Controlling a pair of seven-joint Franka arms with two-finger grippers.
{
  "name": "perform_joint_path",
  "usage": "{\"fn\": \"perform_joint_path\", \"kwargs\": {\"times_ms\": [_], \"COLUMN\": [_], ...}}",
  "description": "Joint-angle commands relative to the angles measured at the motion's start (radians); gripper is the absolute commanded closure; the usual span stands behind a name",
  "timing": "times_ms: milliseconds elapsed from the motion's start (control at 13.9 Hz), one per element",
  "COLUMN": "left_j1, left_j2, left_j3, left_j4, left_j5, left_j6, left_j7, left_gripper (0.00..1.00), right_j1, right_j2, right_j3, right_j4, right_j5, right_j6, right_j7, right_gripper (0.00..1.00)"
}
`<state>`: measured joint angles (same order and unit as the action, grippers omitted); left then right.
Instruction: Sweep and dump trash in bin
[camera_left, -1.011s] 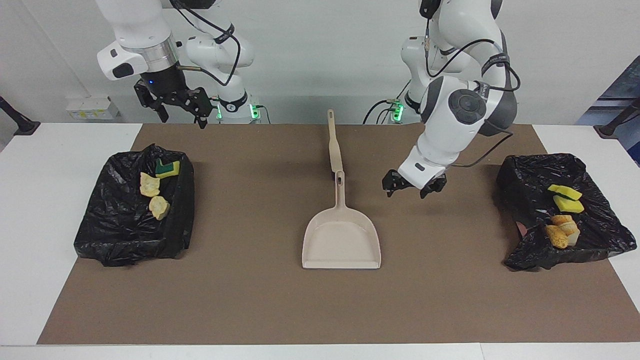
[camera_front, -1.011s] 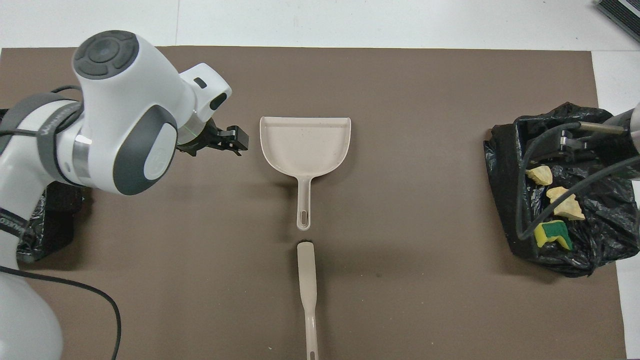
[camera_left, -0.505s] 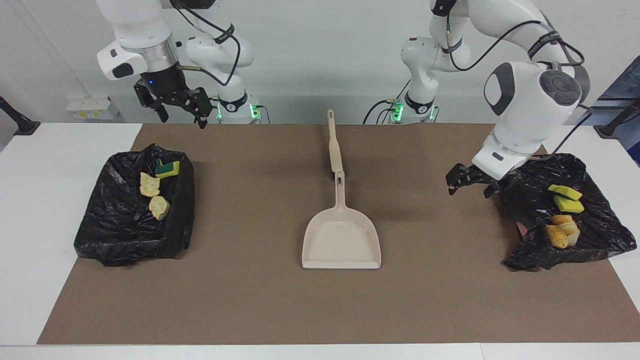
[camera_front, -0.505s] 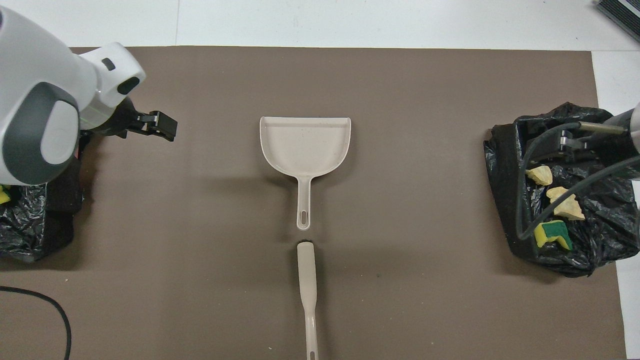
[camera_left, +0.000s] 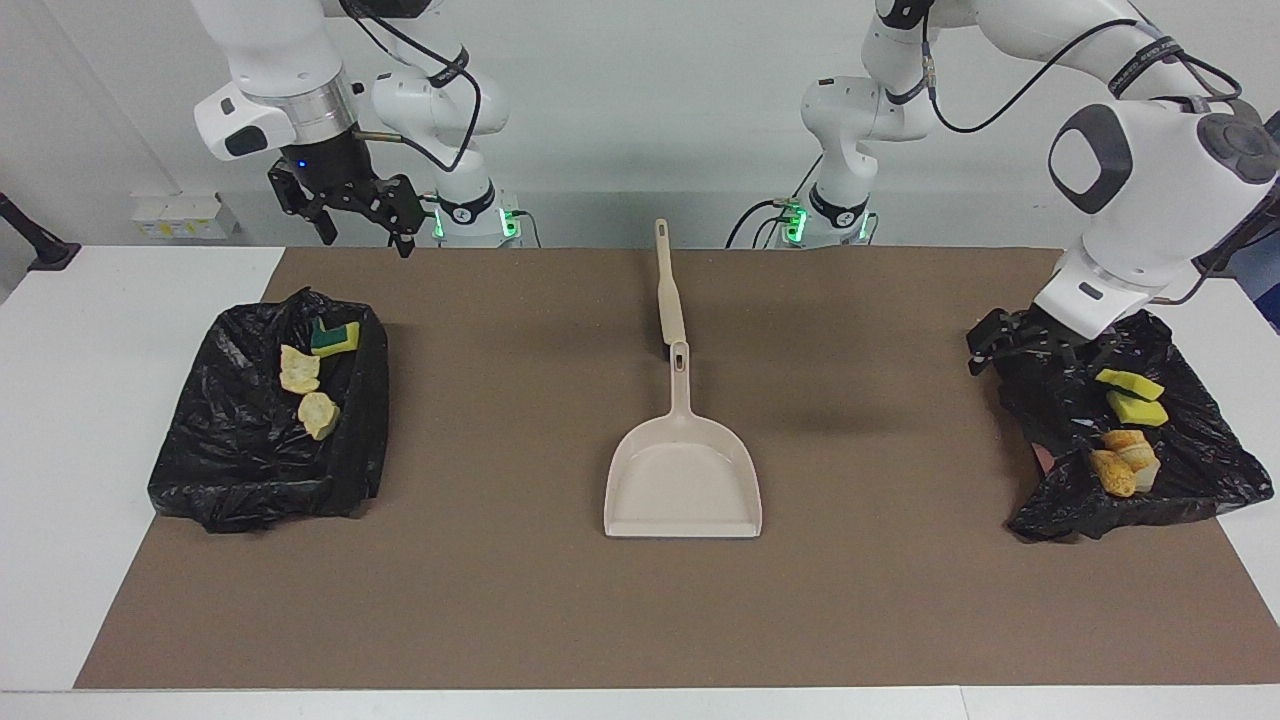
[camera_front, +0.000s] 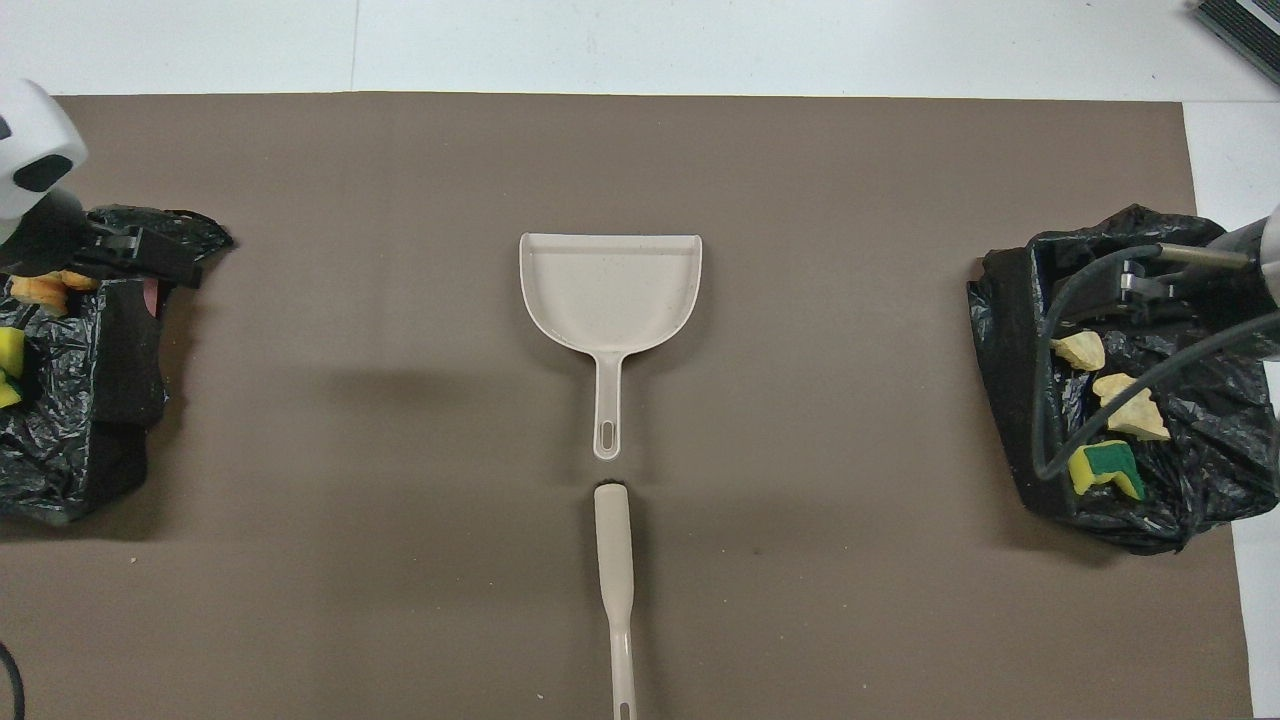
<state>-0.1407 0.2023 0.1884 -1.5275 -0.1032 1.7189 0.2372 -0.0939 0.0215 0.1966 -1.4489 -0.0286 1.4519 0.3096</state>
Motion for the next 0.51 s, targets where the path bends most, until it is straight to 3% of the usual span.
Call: {"fn": "perform_joint_path", "kwargs": {"times_ms": [0, 217, 433], "left_j1": [0.046, 0.050, 0.017], "left_j2": [-0.029, -0.070, -0.116], "left_j3": [-0.006, -0.006, -0.032], "left_j4": [-0.010, -0.003, -0.009], "left_j5": [0.007, 0.013, 0.075], "left_j6": [-0.033, -0.085, -0.134], "left_j7": [0.059, 0.042, -0.116], "left_gripper": [0.00, 0.00, 0.00], "right_j1": [-0.012, -0.012, -0.012], "right_j2": [0.008, 0.008, 0.008], "right_j3": [0.009, 0.007, 0.007], "right_j4": [0.018, 0.018, 0.018], "right_j5": [-0.002, -0.001, -0.001], "right_j6": [-0.021, -0.021, -0.021], "right_j7": [-0.020, -0.020, -0.020], "right_gripper": [0.00, 0.00, 0.00]}}
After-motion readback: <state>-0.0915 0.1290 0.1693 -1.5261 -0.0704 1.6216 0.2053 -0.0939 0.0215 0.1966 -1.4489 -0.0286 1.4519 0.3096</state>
